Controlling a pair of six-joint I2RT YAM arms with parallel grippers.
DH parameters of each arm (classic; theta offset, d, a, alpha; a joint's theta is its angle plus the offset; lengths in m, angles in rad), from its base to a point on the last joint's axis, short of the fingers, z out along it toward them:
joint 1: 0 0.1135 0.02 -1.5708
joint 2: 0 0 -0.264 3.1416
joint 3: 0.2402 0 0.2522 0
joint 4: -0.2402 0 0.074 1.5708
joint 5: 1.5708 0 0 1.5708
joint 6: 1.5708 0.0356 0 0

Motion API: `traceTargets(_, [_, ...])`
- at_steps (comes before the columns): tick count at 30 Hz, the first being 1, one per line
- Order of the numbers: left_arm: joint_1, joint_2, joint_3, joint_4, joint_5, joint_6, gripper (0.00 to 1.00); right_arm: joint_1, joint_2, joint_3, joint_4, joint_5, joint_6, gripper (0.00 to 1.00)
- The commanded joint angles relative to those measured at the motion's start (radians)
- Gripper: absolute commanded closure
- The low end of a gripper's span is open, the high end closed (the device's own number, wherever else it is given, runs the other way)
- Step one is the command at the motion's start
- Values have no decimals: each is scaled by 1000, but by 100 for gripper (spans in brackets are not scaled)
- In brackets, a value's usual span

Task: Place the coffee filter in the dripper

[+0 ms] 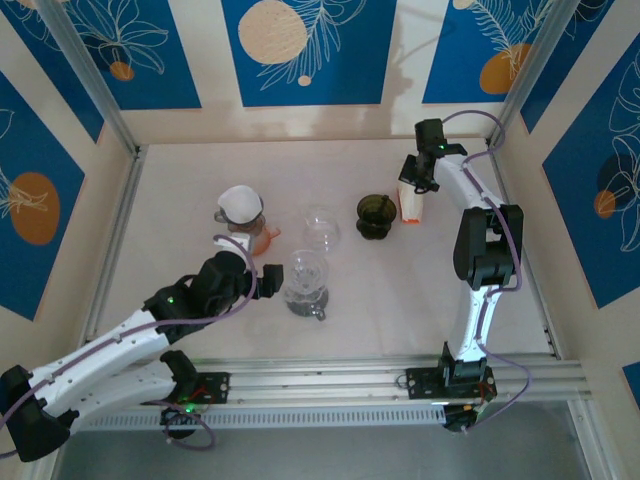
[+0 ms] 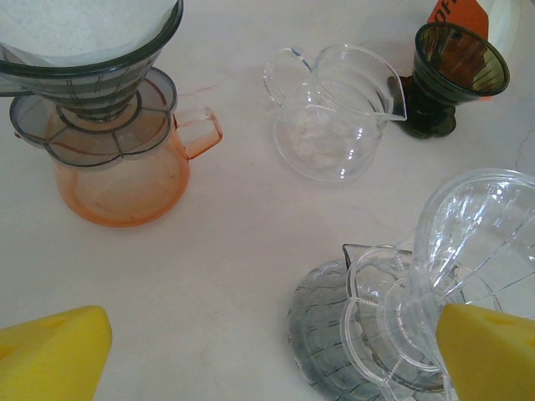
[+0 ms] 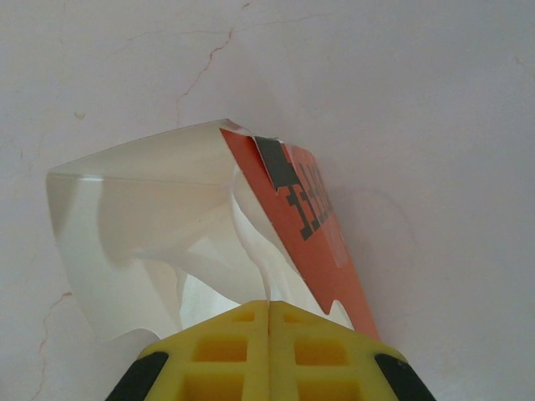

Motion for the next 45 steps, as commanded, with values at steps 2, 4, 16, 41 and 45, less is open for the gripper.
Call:
traceTargets(2, [7,-4,-10,20,10,1,0,11,-56,2,-8,28,-2,97])
traceTargets(4, [8,-6,-11,17,10,1,0,13,-69,-9,-3,28,-1,98])
traceTargets(16, [9,-14,-10,14,11,4,0,29,-111,-75,14,21,4,98])
traceTargets(41, [14,-1,1,20,19,10,0,11,-33,-7,-35,20,29,73])
traceTargets(45, [15,0,0,19,19,10,0,6,-22,2,-37,25,33,74])
